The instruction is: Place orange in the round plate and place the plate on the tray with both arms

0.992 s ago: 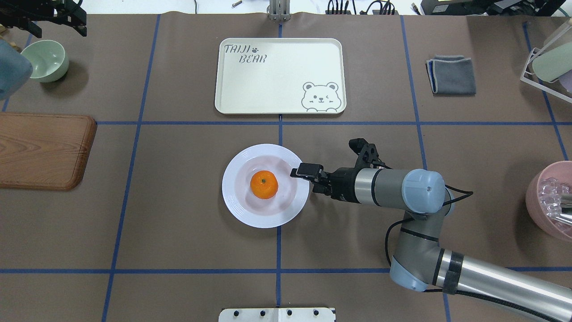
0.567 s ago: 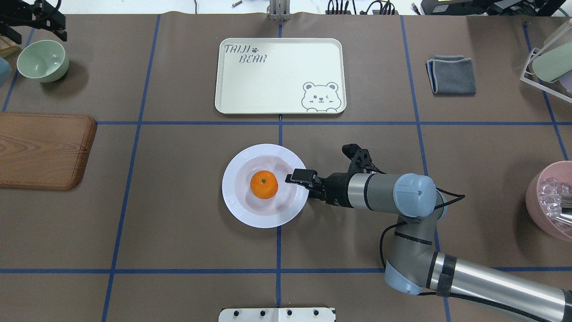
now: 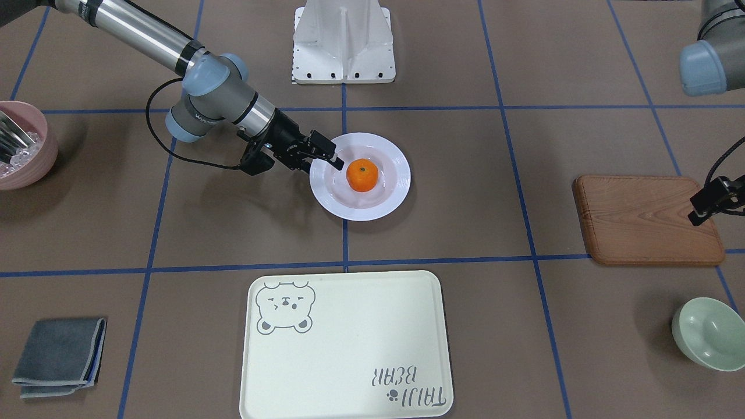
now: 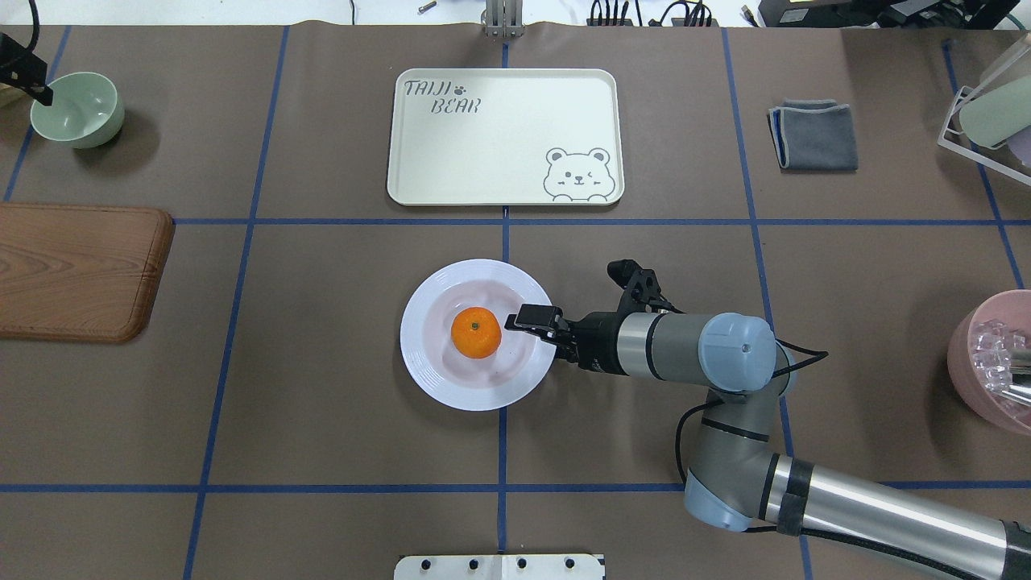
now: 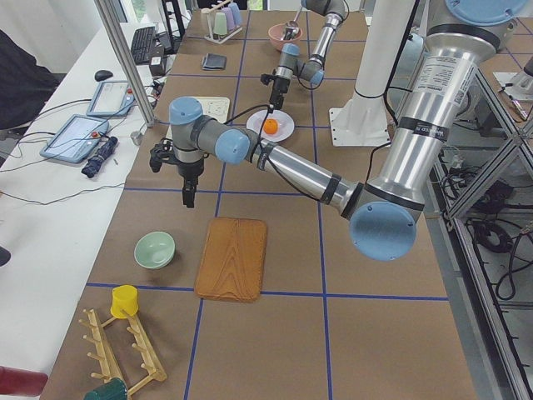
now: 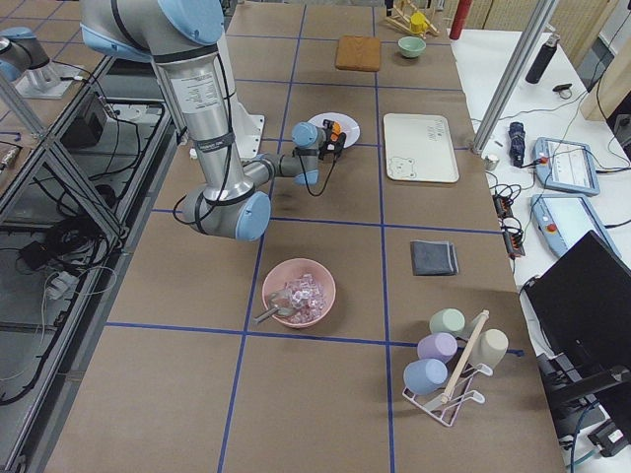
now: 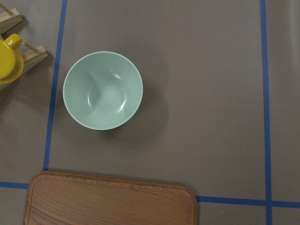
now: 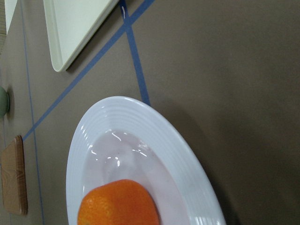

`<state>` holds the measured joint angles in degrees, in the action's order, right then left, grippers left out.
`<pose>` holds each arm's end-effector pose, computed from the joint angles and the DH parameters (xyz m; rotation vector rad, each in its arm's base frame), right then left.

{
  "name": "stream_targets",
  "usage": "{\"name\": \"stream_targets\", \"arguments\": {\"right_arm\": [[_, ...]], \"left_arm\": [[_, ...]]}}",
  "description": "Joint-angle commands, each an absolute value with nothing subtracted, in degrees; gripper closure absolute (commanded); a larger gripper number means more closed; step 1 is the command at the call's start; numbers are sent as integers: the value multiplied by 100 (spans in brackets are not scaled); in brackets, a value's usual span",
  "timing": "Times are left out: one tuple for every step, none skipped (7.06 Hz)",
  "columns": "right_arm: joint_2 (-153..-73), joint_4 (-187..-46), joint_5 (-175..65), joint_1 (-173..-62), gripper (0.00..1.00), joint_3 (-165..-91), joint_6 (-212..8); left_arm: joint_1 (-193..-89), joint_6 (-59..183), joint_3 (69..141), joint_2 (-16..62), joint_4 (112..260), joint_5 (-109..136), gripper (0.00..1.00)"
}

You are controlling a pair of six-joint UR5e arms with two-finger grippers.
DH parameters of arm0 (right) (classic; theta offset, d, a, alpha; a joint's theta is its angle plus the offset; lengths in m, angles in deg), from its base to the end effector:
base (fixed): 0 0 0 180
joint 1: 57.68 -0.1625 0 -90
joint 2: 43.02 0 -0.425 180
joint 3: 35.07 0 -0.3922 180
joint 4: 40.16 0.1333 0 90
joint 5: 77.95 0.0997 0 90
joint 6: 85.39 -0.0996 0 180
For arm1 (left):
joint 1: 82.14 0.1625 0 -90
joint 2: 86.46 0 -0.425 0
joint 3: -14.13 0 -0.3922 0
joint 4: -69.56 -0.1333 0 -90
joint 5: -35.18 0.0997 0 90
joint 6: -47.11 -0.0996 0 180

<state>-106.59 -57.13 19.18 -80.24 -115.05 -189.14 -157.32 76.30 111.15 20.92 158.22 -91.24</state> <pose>-0.5679 -0.3669 0.3335 0.0221 -1.5750 0.4016 0.0836 -0.6060 0.4408 0.1255 0.7268 -0.1114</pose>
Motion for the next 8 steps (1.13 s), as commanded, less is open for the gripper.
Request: {"name": "stream_targets", "arguments": {"right_arm": [[-10630, -5721, 1917, -8018, 0, -11470, -18910], [-10621, -5721, 1917, -8018, 0, -11461, -18919], [-10526, -5721, 1891, -8018, 17, -11392, -18919], [-10507, -5721, 1891, -8018, 52, -11339, -18910], [-10490, -5721, 1891, -8018, 72, -11338, -18910], [-10446, -5713, 1891, -8044, 83, -11390, -18919], [-10419, -5713, 1900, -8079, 83, -11426, -18910], [-10384, -5713, 1900, -8123, 87, -11435, -18910]], "left_arm": [[-15790, 7603, 11116, 2015, 15824, -9130, 1], [-15798, 7559, 11125, 1884, 15859, -9130, 1], [-15929, 7124, 11116, 1770, 15894, -9130, 1], [-15983, 6911, 11116, 1716, 15894, -9121, 1], [-16009, 6908, 11116, 1690, 15894, -9121, 1], [-16027, 6908, 11116, 1690, 15894, -9121, 1], [-16027, 6908, 11116, 1690, 15894, -9121, 1], [-16036, 6900, 11116, 1690, 15894, -9112, 1]]}}
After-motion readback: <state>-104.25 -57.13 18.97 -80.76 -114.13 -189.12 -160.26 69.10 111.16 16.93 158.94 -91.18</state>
